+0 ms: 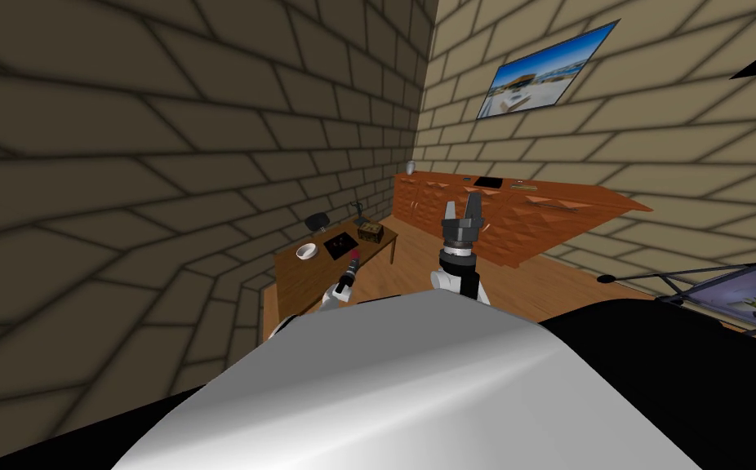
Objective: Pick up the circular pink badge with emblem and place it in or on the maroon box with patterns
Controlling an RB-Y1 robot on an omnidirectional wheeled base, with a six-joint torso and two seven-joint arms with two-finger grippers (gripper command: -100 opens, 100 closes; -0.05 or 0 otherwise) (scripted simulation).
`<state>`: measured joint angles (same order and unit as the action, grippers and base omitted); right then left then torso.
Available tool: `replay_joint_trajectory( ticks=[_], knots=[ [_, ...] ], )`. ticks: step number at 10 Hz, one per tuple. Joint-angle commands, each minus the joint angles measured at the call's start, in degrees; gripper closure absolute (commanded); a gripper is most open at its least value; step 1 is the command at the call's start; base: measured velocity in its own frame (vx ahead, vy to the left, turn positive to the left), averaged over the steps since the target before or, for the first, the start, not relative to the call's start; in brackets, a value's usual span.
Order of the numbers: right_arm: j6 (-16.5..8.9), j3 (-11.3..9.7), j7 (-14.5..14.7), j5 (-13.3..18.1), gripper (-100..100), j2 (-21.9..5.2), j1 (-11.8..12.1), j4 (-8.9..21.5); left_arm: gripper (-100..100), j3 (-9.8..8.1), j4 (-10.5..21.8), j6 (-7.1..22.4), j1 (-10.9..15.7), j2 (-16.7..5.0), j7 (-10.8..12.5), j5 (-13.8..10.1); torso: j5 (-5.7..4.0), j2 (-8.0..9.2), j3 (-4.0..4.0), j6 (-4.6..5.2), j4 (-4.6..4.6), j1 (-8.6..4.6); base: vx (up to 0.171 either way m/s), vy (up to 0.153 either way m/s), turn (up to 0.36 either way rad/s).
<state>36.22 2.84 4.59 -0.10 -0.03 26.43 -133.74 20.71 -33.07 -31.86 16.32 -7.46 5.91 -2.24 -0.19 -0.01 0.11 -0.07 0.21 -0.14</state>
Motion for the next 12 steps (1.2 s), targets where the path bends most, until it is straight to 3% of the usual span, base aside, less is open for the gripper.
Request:
replay_joint_trajectory(
  ticks=[1,3,5,6,9,10,12],
  knots=[
    [0.0,0.0,0.0,0.0,0,0.0,0.0,0.0,100,-0.57,-0.1,1.8,1.9,0.0,-0.1,0.0,0.00,0.00,0.00,0.00,0.00,0.00,-0.008,-0.010,-0.006],
    [0.0,0.0,0.0,0.0,0,0.0,0.0,0.0,100,-1.13,-0.5,3.3,3.3,0.0,-0.2,-0.1,-0.01,-0.10,-0.04,0.02,0.01,-0.06,0.003,-0.016,-0.011],
    [0.0,0.0,0.0,0.0,0,0.0,0.0,0.0,100,-2.37,-1.2,6.7,6.2,0.0,-0.4,-0.6,-0.02,-0.17,-0.08,0.02,0.00,-0.05,0.018,-0.023,-0.013],
    [0.0,0.0,0.0,0.0,0,0.0,0.0,0.0,100,-2.37,-1.2,6.7,6.2,0.0,-0.4,-0.6,-0.03,-0.21,-0.11,0.02,-0.02,-0.11,0.028,-0.031,-0.006],
    [0.0,0.0,0.0,0.0,0,0.0,0.0,0.0,100,-4.41,-2.2,12.5,10.1,0.1,-0.8,-1.8,-0.03,-0.30,-0.16,0.03,-0.03,-0.16,0.055,-0.037,-0.016],
    [0.0,0.0,0.0,0.0,0,0.0,0.0,0.0,100,-4.41,-2.2,12.5,10.1,0.1,-0.8,-1.8,-0.04,-0.38,-0.20,0.03,-0.05,-0.17,0.056,-0.037,-0.007],
    [0.0,0.0,0.0,0.0,0,0.0,0.0,0.0,100,-5.78,-2.8,16.0,12.4,0.3,-1.0,-2.8,-0.03,-0.35,-0.20,0.02,-0.07,-0.18,0.064,-0.051,-0.016]
  ],
)
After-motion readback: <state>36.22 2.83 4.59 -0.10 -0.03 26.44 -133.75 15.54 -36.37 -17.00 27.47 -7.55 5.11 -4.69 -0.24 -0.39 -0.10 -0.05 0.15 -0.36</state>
